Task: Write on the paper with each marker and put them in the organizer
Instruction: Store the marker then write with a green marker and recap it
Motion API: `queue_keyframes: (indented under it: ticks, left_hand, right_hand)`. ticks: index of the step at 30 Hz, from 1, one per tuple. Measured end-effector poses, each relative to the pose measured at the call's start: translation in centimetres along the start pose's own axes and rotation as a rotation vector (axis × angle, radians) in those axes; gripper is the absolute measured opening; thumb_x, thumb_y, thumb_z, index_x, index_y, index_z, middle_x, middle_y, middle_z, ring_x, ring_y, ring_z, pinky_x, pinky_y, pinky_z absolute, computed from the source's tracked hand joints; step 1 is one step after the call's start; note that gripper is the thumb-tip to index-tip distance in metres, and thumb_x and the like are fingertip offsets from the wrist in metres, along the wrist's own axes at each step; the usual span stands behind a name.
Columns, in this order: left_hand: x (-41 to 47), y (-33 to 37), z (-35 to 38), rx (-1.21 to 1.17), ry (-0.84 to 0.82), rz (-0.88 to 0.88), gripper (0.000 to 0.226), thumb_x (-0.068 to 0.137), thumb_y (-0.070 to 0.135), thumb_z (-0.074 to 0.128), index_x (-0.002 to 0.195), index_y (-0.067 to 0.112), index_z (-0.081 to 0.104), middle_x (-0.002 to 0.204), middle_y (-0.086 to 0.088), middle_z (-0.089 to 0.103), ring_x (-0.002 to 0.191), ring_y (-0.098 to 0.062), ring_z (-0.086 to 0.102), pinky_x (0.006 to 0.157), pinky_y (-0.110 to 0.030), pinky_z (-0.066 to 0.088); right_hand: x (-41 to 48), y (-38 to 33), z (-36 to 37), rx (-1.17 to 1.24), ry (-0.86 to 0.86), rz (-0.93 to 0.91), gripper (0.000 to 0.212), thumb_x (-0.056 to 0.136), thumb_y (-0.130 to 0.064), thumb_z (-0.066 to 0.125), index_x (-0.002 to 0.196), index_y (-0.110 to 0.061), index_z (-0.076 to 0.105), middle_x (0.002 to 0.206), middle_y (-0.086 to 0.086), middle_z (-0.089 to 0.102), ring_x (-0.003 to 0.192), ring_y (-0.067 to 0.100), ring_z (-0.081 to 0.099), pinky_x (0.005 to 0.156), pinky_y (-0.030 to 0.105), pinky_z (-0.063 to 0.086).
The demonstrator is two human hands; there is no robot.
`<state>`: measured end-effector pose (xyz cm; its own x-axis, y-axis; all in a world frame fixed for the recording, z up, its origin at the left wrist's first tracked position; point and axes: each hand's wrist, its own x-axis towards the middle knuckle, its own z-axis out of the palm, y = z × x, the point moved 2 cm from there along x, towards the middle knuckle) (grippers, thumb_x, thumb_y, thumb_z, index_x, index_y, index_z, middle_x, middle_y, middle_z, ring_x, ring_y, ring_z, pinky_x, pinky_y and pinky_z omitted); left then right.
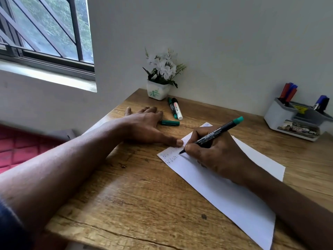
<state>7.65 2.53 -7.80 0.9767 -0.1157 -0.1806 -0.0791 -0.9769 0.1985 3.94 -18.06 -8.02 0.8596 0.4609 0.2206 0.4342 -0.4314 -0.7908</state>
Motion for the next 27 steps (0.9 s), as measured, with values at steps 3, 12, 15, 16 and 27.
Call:
queue_keyframes:
  ticks: [3, 12, 15, 16, 27]
  left_hand:
    - [-0.01, 0.06, 0.00, -0.003, -0.013, 0.000, 0.144, 0.048, 0.104, 0.045, 0.165, 0.028, 0.014, 0.175, 0.000, 0.001, 0.161, -0.020, -0.003, 0.125, -0.066, -0.004]
    - [-0.15, 0.13, -0.11, -0.006, -0.021, -0.003, 0.145, 0.044, 0.103, 0.040, 0.166, 0.029, 0.012, 0.175, 0.001, -0.002, 0.161, -0.020, -0.003, 0.125, -0.065, -0.005]
    - [-0.06, 0.05, -0.08, -0.001, -0.022, 0.003, 0.146, 0.044, 0.105, 0.040, 0.166, 0.029, 0.012, 0.175, 0.001, -0.002, 0.161, -0.020, -0.004, 0.125, -0.066, -0.005]
    - [-0.07, 0.02, -0.08, -0.002, -0.019, 0.004, 0.144, 0.048, 0.105, 0.043, 0.166, 0.029, 0.013, 0.175, 0.001, -0.001, 0.161, -0.020, -0.003, 0.125, -0.065, -0.005]
    - [-0.42, 0.24, -0.18, -0.014, -0.021, -0.002, 0.133, 0.052, 0.096, 0.042, 0.165, 0.029, 0.016, 0.175, 0.001, 0.003, 0.161, -0.022, 0.001, 0.126, -0.065, -0.003]
  right_hand:
    - [0.00, 0.11, -0.19, 0.004, 0.006, -0.001, 0.017, 0.084, -0.015, 0.072, 0.067, -0.016, 0.066, 0.053, -0.007, 0.059, 0.052, 0.004, 0.053, 0.056, 0.030, 0.044]
    - [-0.11, 0.32, -0.14, -0.010, 0.013, -0.034, 0.015, 0.083, -0.016, 0.074, 0.070, -0.015, 0.067, 0.056, -0.008, 0.060, 0.055, 0.004, 0.053, 0.057, 0.031, 0.044]
    - [-0.25, 0.30, -0.19, 0.006, 0.010, -0.044, 0.016, 0.085, -0.014, 0.074, 0.070, -0.016, 0.067, 0.057, -0.008, 0.061, 0.056, 0.004, 0.053, 0.057, 0.032, 0.045]
    - [-0.26, 0.25, -0.17, 0.004, 0.008, -0.043, 0.016, 0.085, -0.013, 0.074, 0.071, -0.014, 0.067, 0.057, -0.008, 0.061, 0.056, 0.004, 0.053, 0.057, 0.031, 0.045]
    - [-0.25, 0.52, -0.04, -0.034, 0.055, -0.062, 0.014, 0.083, -0.014, 0.073, 0.070, -0.013, 0.068, 0.057, -0.007, 0.062, 0.055, 0.003, 0.055, 0.054, 0.023, 0.043]
